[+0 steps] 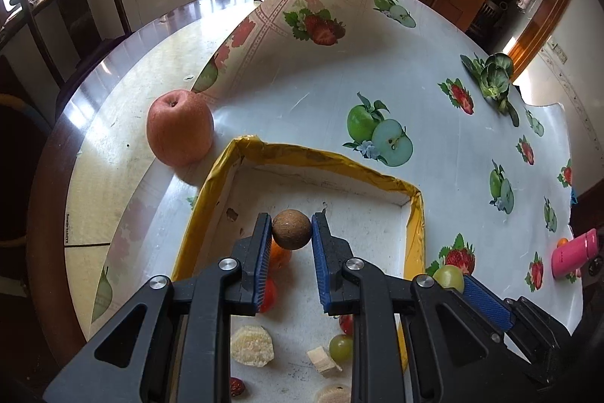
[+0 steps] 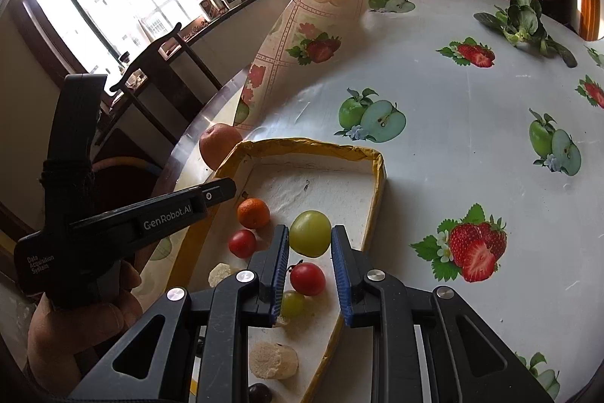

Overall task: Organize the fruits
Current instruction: 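Open the left tool on the brown ball while the right tool releases the grape in the tray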

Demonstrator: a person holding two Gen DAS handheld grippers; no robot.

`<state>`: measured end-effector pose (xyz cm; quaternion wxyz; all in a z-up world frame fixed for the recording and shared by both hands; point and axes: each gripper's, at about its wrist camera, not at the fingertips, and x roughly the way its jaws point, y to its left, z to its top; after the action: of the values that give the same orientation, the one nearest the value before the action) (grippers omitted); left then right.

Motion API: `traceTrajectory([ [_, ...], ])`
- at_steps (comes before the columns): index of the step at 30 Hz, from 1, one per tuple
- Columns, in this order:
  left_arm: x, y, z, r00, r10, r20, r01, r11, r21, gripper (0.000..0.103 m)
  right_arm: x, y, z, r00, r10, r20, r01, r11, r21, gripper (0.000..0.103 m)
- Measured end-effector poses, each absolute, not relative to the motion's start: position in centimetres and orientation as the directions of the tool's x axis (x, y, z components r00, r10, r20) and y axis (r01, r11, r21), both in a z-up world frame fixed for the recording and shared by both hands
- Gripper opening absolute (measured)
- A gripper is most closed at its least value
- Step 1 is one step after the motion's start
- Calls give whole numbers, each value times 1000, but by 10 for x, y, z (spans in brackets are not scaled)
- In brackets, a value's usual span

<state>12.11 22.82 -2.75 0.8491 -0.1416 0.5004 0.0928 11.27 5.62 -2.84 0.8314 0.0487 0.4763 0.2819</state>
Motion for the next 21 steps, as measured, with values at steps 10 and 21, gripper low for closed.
traceTrajectory([
  [10,160,232,-62,431,-7,-902,-300,942,-151,19,146,88,-59,335,479,-811,-452,837,307,23],
  [21,171,237,-99,349,-1,-937,-310,944,-116,19,153,110,-97,298,408,-863,-482,844,233,23],
])
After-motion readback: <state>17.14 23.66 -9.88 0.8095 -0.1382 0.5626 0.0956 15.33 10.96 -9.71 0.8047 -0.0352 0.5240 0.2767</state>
